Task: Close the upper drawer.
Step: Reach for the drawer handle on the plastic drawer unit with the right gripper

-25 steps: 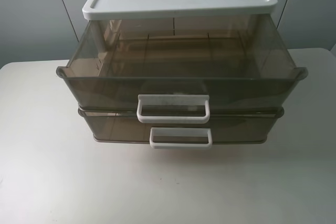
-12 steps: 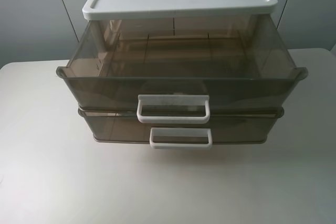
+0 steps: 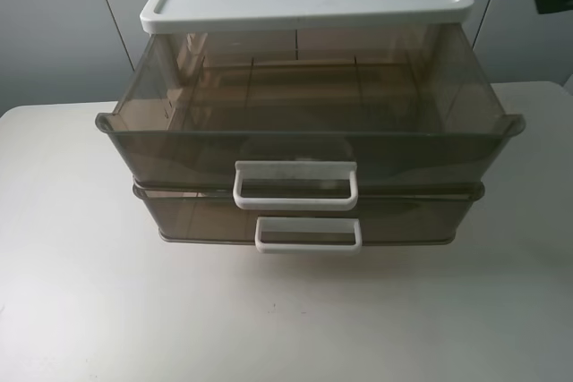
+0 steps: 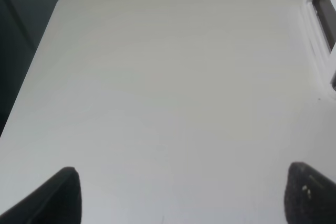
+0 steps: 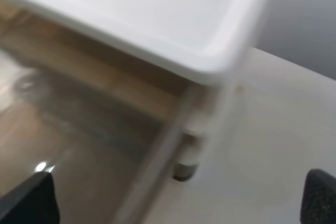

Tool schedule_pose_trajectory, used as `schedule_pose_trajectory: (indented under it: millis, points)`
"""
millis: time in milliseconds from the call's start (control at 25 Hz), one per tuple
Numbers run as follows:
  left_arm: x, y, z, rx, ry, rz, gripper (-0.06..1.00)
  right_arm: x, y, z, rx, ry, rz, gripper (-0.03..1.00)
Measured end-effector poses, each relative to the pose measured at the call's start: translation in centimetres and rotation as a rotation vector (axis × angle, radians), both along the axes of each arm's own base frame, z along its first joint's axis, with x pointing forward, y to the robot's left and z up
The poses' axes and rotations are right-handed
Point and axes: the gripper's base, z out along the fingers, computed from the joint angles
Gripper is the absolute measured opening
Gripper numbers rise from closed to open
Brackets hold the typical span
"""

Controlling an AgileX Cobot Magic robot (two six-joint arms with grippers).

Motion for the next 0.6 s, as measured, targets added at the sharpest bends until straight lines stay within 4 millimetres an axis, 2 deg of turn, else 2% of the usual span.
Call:
schedule_pose_trajectory:
  millis: [120,320,480,600]
  points:
    - [0.0,0.0,0.0,0.0,0.0,0.0,0.74,0.7,3.7,0.3,-0.078,0.012,0.2,0.7]
    - [0.0,0.0,0.0,0.0,0.0,0.0,0.74,-0.1,10.1,-2.2,-0.201,0.112,0.496,0.7]
    - [0.0,0.0,0.0,0.0,0.0,0.0,0.74,-1.9,13.7,-4.0,-0.251,0.183,0.662,0.7]
    - [0.0,0.0,0.0,0.0,0.0,0.0,0.74,-3.5,15.0,-4.4,-0.255,0.199,0.746,0.7]
